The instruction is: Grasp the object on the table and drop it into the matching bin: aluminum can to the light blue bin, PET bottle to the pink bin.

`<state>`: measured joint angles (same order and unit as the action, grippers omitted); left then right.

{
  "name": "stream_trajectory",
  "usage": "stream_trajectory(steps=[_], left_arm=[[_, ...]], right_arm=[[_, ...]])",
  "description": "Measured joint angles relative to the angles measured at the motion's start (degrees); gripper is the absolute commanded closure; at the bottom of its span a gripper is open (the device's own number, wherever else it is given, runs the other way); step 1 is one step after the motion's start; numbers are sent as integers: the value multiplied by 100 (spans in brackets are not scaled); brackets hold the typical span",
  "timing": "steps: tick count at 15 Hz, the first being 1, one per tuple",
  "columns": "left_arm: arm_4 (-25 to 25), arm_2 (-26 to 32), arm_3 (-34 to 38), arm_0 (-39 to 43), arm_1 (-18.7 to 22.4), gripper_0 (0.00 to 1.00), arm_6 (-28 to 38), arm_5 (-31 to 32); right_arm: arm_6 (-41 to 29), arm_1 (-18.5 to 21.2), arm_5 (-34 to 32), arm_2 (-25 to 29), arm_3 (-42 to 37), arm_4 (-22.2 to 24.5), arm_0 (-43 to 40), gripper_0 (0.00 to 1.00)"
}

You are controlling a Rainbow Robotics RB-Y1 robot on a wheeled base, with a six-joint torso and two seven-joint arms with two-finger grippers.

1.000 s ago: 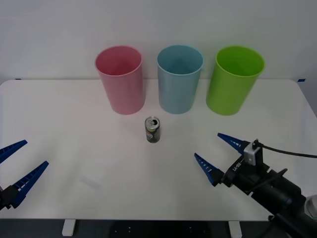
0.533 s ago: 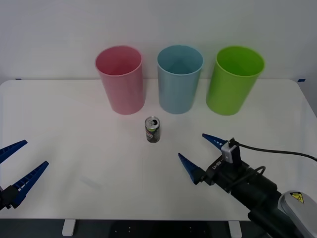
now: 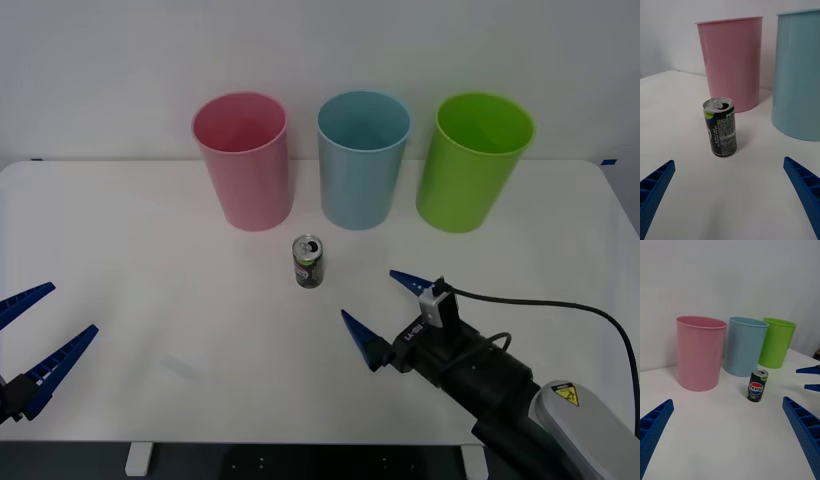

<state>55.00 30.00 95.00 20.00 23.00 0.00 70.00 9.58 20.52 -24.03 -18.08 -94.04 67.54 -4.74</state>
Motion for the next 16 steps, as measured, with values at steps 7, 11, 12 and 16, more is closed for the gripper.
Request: stream_trajectory(steps=[7, 11, 12, 16], left_arm=[[0, 0, 0, 0, 0, 0, 0, 0], [0, 0, 0, 0, 0, 0, 0, 0], [0, 0, 0, 0, 0, 0, 0, 0], [0, 0, 0, 0, 0, 0, 0, 0]], right_arm=[[-24, -386, 91, -154, 839, 193, 711, 0], [-18, -646, 160, -146, 1336, 301, 1090, 0], [-18, -695, 189, -141, 1405, 323, 1154, 0], [-11, -874, 227, -142, 1745, 380, 1436, 0]])
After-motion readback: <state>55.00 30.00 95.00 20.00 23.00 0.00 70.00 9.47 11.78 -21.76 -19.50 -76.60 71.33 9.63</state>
